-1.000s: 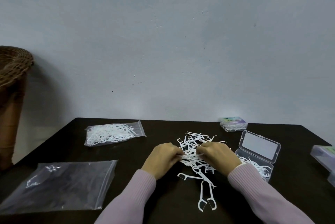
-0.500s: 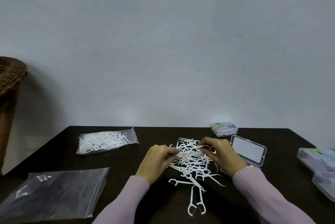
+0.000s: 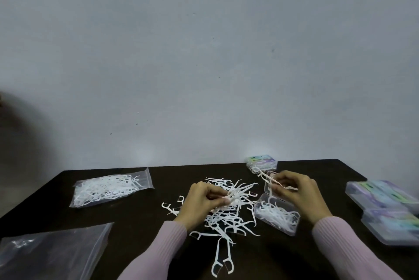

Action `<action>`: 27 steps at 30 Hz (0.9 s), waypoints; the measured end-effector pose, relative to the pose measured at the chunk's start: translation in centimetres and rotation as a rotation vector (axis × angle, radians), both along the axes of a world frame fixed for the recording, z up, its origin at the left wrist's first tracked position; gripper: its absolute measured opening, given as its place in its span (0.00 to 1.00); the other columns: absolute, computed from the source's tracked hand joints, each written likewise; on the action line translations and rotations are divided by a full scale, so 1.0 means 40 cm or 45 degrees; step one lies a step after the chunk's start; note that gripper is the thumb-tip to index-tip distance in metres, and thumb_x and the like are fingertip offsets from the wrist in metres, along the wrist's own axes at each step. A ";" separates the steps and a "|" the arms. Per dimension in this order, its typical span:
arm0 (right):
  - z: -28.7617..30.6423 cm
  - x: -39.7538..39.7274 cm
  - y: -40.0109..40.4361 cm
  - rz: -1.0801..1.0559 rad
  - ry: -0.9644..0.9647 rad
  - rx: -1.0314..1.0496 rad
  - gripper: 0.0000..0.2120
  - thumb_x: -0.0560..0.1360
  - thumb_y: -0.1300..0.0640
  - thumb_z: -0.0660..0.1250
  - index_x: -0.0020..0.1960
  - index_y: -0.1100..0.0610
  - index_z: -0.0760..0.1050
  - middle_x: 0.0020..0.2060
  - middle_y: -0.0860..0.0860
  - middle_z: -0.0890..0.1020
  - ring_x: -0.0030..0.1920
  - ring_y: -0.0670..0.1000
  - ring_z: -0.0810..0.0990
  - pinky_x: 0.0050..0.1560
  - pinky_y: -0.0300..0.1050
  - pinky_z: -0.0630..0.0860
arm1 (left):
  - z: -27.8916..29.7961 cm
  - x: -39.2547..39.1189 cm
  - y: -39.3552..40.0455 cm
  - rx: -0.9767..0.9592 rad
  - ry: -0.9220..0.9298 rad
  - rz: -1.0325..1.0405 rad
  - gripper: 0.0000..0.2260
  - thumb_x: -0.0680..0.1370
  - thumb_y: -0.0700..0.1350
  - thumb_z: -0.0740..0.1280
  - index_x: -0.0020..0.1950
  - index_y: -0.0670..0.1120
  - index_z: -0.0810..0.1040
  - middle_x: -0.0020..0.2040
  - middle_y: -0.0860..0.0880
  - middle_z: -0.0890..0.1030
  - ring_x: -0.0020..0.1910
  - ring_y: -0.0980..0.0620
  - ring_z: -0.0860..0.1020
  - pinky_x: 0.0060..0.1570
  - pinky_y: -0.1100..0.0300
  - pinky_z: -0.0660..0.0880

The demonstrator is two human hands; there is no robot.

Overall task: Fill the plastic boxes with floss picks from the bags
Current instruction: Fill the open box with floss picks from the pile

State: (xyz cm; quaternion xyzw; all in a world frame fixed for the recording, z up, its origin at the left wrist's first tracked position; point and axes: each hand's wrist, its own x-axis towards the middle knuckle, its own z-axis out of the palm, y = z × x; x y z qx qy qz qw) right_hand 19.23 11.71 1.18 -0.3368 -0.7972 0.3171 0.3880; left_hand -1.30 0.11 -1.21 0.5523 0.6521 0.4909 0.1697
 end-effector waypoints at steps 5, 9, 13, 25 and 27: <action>0.003 0.051 0.010 -0.096 -0.038 -0.068 0.08 0.71 0.62 0.69 0.45 0.50 0.76 0.42 0.43 0.77 0.43 0.39 0.75 0.34 0.28 0.70 | 0.000 0.041 0.044 0.057 -0.166 -0.009 0.07 0.69 0.39 0.75 0.45 0.46 0.84 0.39 0.55 0.84 0.41 0.59 0.83 0.42 0.68 0.77; 0.004 0.076 0.026 -0.140 -0.200 -0.036 0.07 0.72 0.60 0.69 0.48 0.50 0.77 0.43 0.44 0.77 0.42 0.37 0.73 0.35 0.29 0.69 | -0.002 0.077 0.082 0.053 -0.162 -0.071 0.07 0.70 0.39 0.75 0.46 0.48 0.84 0.41 0.55 0.84 0.43 0.59 0.83 0.46 0.66 0.77; 0.001 0.090 0.042 -0.176 -0.403 0.045 0.11 0.73 0.58 0.68 0.56 0.53 0.78 0.46 0.45 0.76 0.42 0.38 0.72 0.36 0.26 0.68 | -0.003 0.107 0.124 0.030 -0.119 -0.114 0.09 0.70 0.40 0.75 0.44 0.54 0.83 0.41 0.54 0.84 0.43 0.57 0.83 0.49 0.62 0.79; 0.001 0.137 0.081 -0.334 -0.196 0.094 0.08 0.73 0.58 0.68 0.52 0.55 0.80 0.42 0.46 0.79 0.41 0.37 0.74 0.37 0.27 0.67 | -0.010 0.167 0.184 0.035 0.131 -0.178 0.08 0.73 0.43 0.73 0.52 0.47 0.84 0.45 0.55 0.84 0.45 0.64 0.80 0.46 0.71 0.75; -0.004 0.142 0.081 -0.321 -0.217 0.082 0.08 0.74 0.58 0.68 0.52 0.54 0.79 0.42 0.46 0.78 0.42 0.38 0.75 0.37 0.27 0.67 | -0.006 0.176 0.185 0.035 0.286 -0.199 0.09 0.74 0.44 0.72 0.53 0.48 0.84 0.47 0.54 0.84 0.45 0.63 0.80 0.48 0.70 0.74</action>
